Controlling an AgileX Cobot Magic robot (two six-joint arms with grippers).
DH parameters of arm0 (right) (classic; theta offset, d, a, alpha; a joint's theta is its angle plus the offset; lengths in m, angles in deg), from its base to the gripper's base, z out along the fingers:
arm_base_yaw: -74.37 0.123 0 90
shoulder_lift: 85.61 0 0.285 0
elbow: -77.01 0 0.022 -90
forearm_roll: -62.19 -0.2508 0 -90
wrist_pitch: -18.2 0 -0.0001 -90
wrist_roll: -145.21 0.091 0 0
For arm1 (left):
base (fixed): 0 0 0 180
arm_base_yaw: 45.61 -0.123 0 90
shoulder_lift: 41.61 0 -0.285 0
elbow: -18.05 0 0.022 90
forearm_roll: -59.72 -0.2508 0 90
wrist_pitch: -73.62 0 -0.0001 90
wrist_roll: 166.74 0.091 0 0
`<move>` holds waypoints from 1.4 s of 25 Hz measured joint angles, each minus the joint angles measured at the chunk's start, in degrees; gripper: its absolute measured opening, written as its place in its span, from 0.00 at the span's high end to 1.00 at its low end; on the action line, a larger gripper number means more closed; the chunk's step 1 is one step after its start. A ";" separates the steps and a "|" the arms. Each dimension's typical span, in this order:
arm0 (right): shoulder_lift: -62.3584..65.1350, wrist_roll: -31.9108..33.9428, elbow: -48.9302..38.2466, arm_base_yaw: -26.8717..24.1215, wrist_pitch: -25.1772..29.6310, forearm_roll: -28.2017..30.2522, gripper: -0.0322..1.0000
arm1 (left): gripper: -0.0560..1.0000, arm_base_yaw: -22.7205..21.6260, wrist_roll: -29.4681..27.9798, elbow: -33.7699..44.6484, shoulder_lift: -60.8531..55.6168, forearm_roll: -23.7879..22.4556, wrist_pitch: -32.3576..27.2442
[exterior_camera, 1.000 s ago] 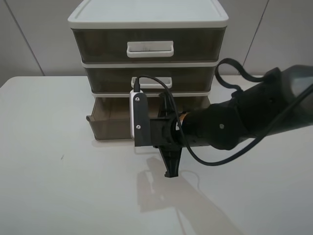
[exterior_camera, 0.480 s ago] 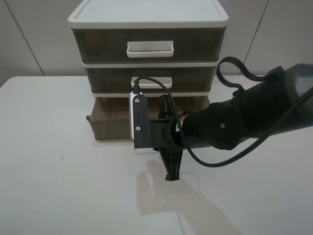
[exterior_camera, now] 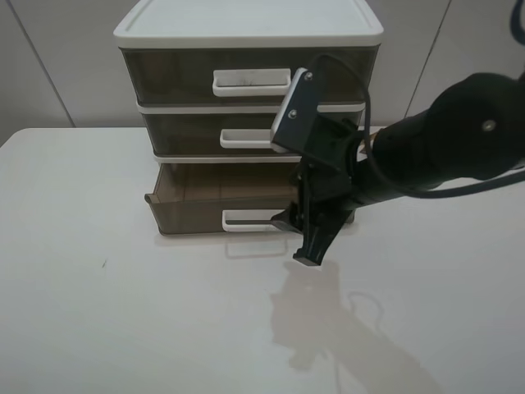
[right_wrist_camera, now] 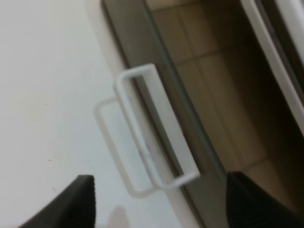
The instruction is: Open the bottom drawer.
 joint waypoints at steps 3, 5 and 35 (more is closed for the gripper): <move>5.19 9.03 0.00 -6.09 5.86 3.61 0.39 | 0.24 0.00 0.00 0.00 0.00 0.00 0.00; 9.13 15.49 -0.05 -11.04 9.79 5.60 0.39 | 0.24 0.00 0.00 0.00 0.00 0.00 0.00; 80.80 41.94 -0.24 -41.48 55.98 16.17 0.35 | 0.24 0.00 0.00 0.00 0.00 0.00 0.00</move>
